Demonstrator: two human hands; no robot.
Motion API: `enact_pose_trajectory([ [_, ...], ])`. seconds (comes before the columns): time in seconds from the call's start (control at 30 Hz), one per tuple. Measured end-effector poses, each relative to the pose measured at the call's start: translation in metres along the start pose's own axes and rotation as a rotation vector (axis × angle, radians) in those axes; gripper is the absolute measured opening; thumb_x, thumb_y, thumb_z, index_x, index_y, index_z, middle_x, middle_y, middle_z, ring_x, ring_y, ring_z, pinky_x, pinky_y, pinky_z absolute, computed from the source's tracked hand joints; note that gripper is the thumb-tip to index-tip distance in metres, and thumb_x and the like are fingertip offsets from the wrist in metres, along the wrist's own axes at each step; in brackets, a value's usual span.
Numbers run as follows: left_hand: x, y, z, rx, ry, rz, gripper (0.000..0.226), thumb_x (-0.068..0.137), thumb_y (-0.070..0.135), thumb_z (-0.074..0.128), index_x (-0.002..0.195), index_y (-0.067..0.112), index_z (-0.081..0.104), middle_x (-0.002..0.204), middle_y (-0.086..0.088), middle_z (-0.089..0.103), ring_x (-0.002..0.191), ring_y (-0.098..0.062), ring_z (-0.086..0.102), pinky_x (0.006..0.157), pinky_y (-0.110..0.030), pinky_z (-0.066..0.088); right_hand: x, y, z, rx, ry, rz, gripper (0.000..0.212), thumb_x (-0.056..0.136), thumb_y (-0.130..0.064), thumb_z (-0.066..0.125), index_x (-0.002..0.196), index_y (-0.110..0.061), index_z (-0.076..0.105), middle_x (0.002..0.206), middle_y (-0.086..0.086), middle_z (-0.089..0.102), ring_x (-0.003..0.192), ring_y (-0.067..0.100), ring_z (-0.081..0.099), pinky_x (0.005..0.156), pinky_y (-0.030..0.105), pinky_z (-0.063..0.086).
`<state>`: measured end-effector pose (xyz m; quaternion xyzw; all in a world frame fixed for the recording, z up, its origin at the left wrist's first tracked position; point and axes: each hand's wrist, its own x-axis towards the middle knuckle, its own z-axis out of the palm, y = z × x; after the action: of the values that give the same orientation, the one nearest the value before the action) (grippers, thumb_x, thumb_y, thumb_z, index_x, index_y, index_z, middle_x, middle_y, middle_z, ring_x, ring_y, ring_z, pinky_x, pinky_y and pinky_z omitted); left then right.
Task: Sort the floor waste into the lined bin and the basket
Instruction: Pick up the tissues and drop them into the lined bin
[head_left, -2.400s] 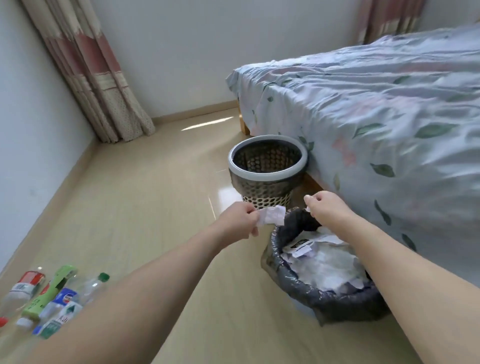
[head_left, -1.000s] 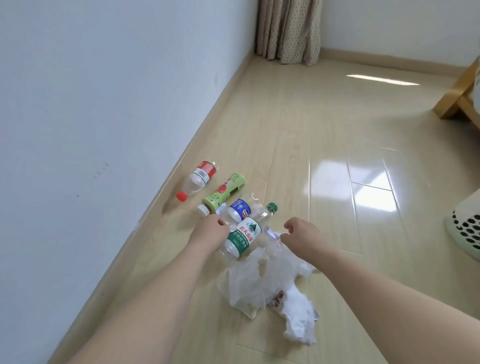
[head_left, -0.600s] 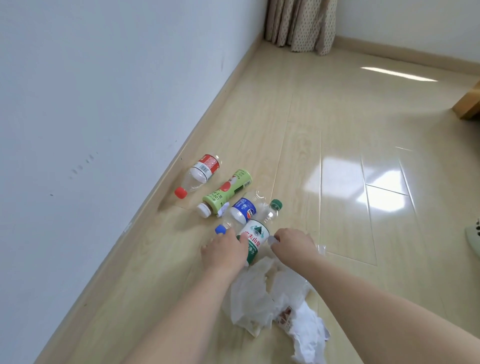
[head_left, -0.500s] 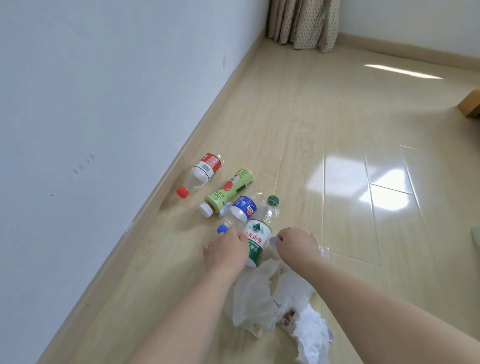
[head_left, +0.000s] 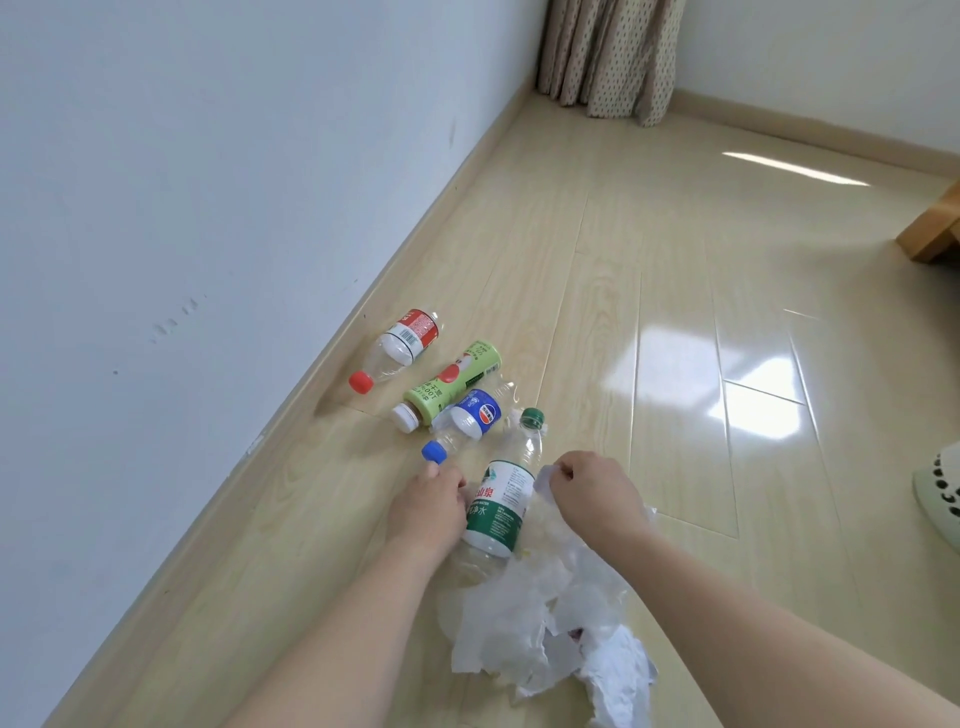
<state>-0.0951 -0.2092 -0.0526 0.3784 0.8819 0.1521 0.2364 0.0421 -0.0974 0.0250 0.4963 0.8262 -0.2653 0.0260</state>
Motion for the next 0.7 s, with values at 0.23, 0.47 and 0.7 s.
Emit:
enact_pose_trajectory([
  [0.23, -0.007, 0.007, -0.006, 0.06, -0.069, -0.083, 0.009, 0.095, 0.018, 0.039, 0.093, 0.018, 0.048, 0.108, -0.007, 0.062, 0.099, -0.029, 0.058, 0.074, -0.033, 0.042, -0.02, 0.002, -0.029, 0.121, 0.103, -0.067, 0.032, 0.091, -0.018, 0.039, 0.07, -0.012, 0.062, 0.065, -0.008, 0.059, 0.051, 0.013, 0.044, 0.049, 0.026, 0.033],
  [0.47, -0.03, 0.037, -0.054, -0.139, 0.127, -0.078, 0.014, 0.093, 0.018, 0.044, 0.084, 0.012, 0.053, 0.091, -0.009, 0.061, 0.084, -0.031, 0.054, 0.07, -0.032, 0.042, -0.054, 0.019, -0.069, 0.334, 0.209, -0.082, 0.032, 0.098, -0.026, 0.04, 0.077, -0.016, 0.063, 0.069, -0.011, 0.064, 0.064, 0.016, 0.055, 0.062, 0.032, 0.046],
  [0.7, -0.078, 0.146, -0.071, -0.454, 0.006, 0.11, 0.009, 0.088, 0.014, 0.05, 0.085, 0.013, 0.059, 0.073, 0.003, 0.072, 0.062, -0.015, 0.056, 0.06, -0.028, 0.044, -0.111, 0.07, -0.151, 0.441, 0.248, -0.031, 0.026, 0.092, -0.021, 0.041, 0.077, -0.014, 0.061, 0.062, -0.004, 0.069, 0.063, 0.015, 0.059, 0.062, 0.028, 0.048],
])
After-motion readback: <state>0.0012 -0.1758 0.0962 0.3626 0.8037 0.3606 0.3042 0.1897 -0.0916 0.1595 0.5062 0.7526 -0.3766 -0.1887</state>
